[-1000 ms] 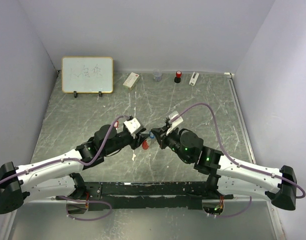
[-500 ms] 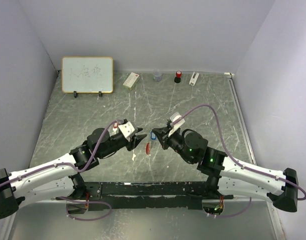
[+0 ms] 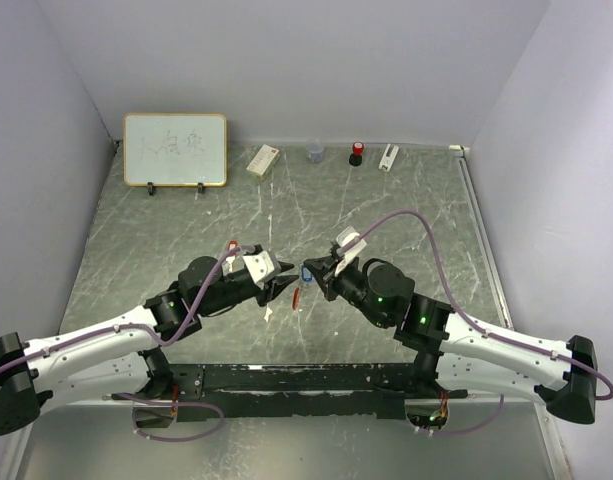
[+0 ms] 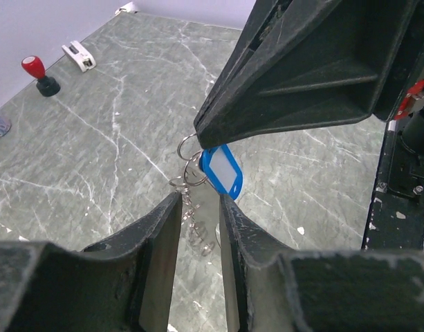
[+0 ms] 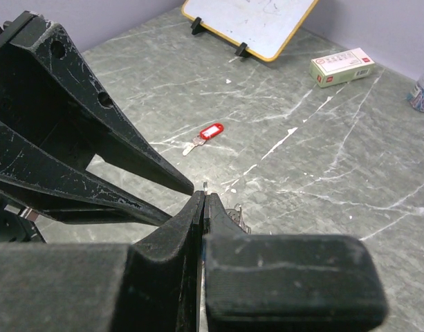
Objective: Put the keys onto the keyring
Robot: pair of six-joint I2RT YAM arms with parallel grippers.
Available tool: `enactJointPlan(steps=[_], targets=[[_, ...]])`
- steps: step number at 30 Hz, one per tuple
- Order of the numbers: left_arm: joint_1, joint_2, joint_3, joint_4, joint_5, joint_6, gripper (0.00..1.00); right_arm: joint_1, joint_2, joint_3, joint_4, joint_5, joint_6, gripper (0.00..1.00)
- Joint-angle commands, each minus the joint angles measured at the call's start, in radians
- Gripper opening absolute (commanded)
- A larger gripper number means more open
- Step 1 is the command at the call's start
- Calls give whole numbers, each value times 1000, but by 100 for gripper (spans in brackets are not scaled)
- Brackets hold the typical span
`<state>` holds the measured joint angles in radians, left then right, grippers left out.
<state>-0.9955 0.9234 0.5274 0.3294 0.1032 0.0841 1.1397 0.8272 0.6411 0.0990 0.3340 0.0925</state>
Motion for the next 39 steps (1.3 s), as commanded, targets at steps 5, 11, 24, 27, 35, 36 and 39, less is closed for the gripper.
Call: enactJointPlan(steps=[5,11,24,27,35,36,39], targets=[[5,26,18,67,55,24,38,-5,-1,-4,15,-31,-15,0],[5,31,17,67,49,31,35,-5,2,-4,12,-44,-23,0],[4,-64,-41,75,17,79,37,-5,-25,-8,-14,-70,-45,0],[4,-64,-38,72,36,86,36,-8,-30,-5,-20,-74,-46,0],[4,-11,-18,86,103,90,35,-6,-37,-3,-28,-95,-48,0],[5,-6,-18,89,108,91,35,-6,-37,-2,-30,-97,-48,0],[5,6,-12,91,115,95,34,-6,-37,-3,-30,-106,-49,0]])
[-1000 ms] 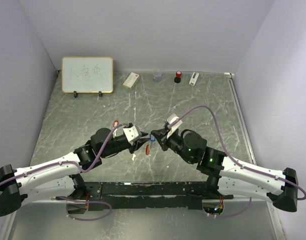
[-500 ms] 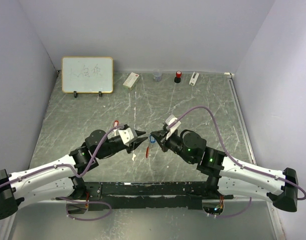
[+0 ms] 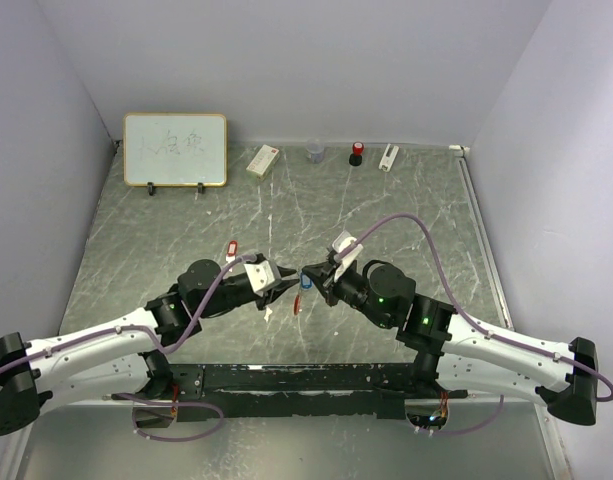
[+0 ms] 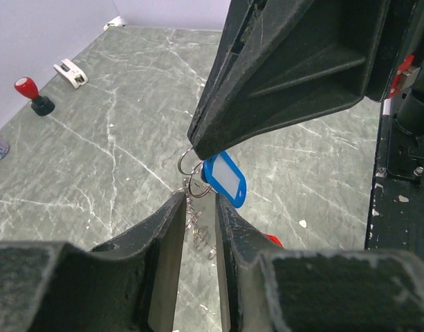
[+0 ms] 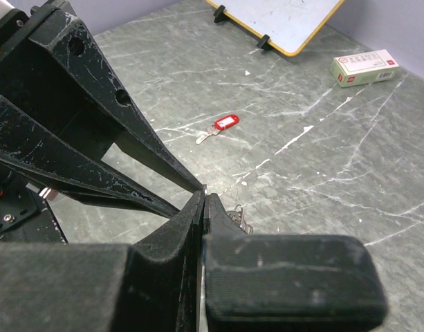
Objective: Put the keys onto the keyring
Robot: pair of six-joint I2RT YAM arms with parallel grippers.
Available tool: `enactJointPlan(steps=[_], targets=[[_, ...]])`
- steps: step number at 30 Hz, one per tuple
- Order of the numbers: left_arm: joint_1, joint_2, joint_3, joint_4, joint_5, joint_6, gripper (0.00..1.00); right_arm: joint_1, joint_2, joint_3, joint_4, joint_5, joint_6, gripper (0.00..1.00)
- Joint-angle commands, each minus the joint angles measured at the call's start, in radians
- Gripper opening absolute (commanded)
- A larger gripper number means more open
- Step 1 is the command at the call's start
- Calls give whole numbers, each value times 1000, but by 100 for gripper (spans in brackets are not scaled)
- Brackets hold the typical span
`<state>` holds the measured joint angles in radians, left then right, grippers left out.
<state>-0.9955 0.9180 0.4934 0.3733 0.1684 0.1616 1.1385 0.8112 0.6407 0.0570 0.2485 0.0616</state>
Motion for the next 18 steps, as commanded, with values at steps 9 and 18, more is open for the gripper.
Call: enactJointPlan(steps=[9,18], targets=[[5,33,34,51,54,30,30,-3,-17,-2,12,-35,-24,0],[4,38,40,56,58,35,23,-6,-14,-3,14,-38,-26,0]])
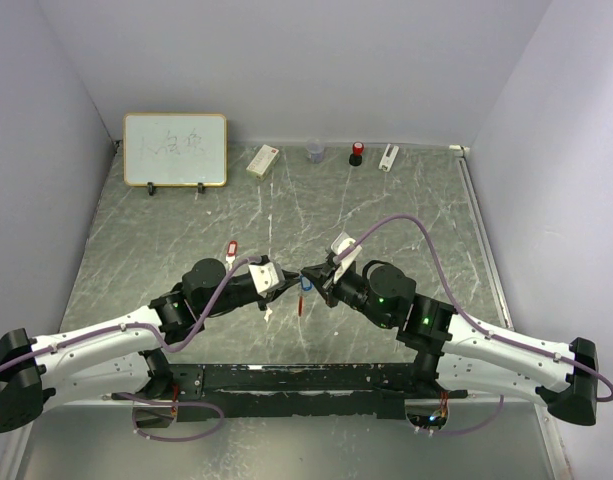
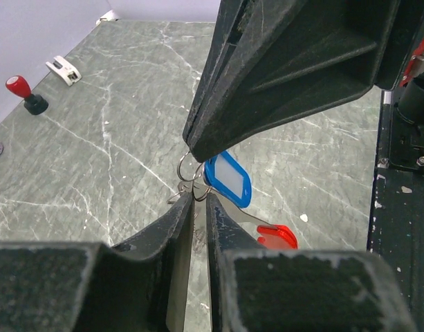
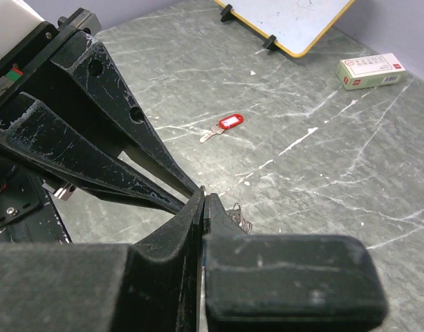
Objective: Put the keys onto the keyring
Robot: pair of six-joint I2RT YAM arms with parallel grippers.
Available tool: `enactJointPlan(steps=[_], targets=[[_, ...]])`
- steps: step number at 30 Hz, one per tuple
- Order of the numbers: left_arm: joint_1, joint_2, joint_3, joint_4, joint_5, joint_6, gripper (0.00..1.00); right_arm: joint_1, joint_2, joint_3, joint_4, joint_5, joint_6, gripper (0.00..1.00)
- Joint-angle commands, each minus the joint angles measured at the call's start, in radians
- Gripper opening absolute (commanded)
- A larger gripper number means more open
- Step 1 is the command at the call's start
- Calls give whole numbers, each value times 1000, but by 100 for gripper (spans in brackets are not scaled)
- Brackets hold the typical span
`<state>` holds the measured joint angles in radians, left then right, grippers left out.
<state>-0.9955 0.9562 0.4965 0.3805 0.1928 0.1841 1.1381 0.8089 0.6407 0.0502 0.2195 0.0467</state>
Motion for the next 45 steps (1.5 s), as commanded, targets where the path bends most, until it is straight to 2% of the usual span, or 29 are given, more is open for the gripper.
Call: enactJointPlan(steps=[1,13,16,24,26,30,33,38,45], targets=[[4,-1,38,48,34,12,22,-5,-11,-3,20,-9,-11,0],[4,-1,43,60,52,6,22,-5,-4,-4,19,-17,-5,0],[5,4,46,53,52,5,13,-4,-4,-4,18,-17,-2,0],[4,-18,35,48,18,-3,10,-5,-14,-17,19,11,8,0],[4,-24,35,39,-25,-18,12,-4,-14,-19,15,24,14,0],[5,-28,34,5,-209,-73,18,-4,-13,-32,7,56,36,0],[5,-38,34,-33,-341,-125,26,-5,-10,-49,6,74,58,0],[6,-80,2,-56,-482,-185,37,-5,8,-85,20,95,99,0],[6,-131,-19,-106,-585,-250,37,-24,81,-135,45,136,165,0]])
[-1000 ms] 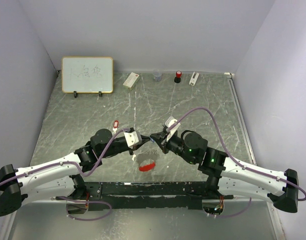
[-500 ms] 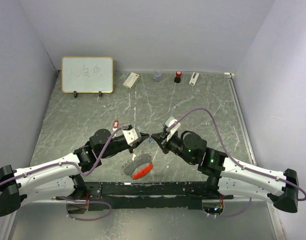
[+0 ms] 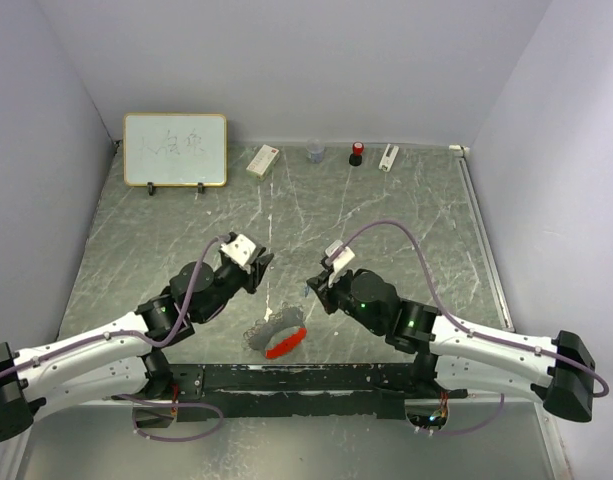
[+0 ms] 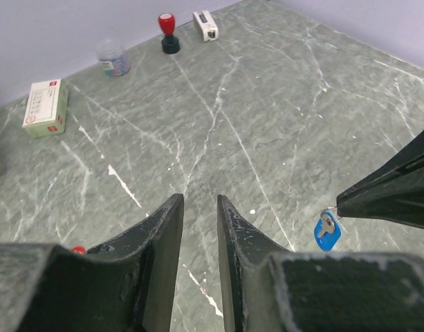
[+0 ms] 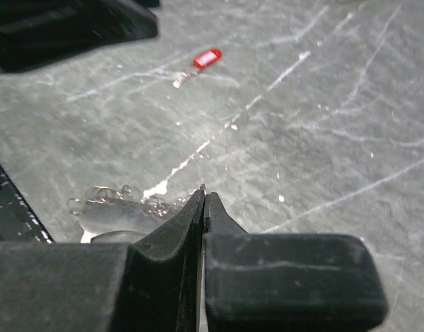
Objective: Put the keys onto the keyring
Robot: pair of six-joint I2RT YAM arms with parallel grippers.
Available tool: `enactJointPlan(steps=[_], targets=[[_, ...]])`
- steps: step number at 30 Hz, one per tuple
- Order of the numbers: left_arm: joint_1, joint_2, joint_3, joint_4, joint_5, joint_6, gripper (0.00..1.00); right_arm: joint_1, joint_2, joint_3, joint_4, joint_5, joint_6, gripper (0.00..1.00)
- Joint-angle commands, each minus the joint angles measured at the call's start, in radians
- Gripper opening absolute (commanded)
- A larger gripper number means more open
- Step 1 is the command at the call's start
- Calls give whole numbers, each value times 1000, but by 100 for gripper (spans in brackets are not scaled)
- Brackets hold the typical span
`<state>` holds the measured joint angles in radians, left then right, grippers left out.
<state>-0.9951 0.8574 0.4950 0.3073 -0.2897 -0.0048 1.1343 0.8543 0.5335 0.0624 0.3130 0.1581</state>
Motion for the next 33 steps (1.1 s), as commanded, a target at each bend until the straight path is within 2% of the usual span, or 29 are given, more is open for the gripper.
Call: enactJointPlan(steps=[1,7,14,15,17,20,24,28,33], targets=[[5,-40,-24,-31,-104,-67,37,-28,51,-34,36,46,68,0],[6,-78,-77,15,-106,-95,37,-122,153,-67,62,39,140,0],[6,-49,-75,19,-113,-101,36,-211,234,-73,91,3,185,0],[6,-44,-75,19,-117,-102,36,-214,252,-61,83,19,189,2],[6,-40,-75,22,-127,-104,37,-218,280,-39,57,47,201,16],[6,-40,-75,21,-150,-113,38,-220,298,-19,46,56,202,23],[5,-45,-57,-19,-242,-173,49,-218,288,-3,51,22,184,37],[6,-67,-43,-86,-365,-273,66,-200,294,16,79,-154,115,38],[7,-99,-6,-195,-427,-336,78,-131,367,34,117,-331,38,42]])
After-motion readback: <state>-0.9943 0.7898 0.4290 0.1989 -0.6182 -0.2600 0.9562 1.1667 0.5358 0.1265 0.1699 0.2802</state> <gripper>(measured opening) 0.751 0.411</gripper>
